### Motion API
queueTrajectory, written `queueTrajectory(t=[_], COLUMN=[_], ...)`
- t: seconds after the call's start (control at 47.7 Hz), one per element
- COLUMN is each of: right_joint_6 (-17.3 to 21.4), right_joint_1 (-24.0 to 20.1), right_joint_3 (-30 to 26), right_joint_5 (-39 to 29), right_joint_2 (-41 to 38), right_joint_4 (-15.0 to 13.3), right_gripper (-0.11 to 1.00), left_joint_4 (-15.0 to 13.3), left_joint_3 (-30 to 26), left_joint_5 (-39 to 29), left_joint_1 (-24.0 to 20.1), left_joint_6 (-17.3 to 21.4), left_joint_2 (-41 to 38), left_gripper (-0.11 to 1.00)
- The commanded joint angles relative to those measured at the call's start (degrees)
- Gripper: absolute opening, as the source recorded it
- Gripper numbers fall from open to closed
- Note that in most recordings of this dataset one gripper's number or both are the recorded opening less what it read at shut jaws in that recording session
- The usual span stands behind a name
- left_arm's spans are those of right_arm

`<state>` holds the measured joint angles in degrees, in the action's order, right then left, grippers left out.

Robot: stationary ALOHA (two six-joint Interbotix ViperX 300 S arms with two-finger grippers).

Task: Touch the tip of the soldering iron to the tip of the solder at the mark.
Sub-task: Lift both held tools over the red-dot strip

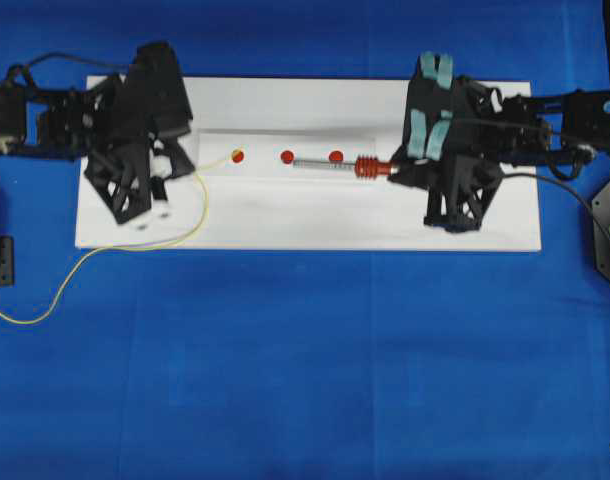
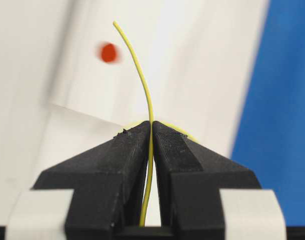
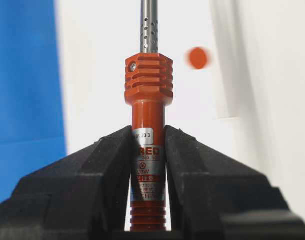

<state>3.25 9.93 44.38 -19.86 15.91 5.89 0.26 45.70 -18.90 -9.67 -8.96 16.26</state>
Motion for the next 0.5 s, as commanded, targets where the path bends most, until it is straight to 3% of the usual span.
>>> queueTrajectory(t=[0.0,0.482], right_joint_6=[0.00,0.00], right_joint_1=[1.05,1.58], right_joint_3=[-1.93,-2.02], right_joint_5=[-0.09,0.26], right_joint_2=[0.35,0.26], right_joint_4=[-0.79,-1.76], right_gripper=[0.06,0.06], left_joint_4=[0.18,0.18], left_joint_3=[-1.76,-1.93], left_joint_5=[-0.09,-0.09], left_joint_1=[-0.88,-0.44], left_joint_6=[1.05,0.88], left_joint_2=[0.09,-0.09], left_gripper=[0.02,0.02])
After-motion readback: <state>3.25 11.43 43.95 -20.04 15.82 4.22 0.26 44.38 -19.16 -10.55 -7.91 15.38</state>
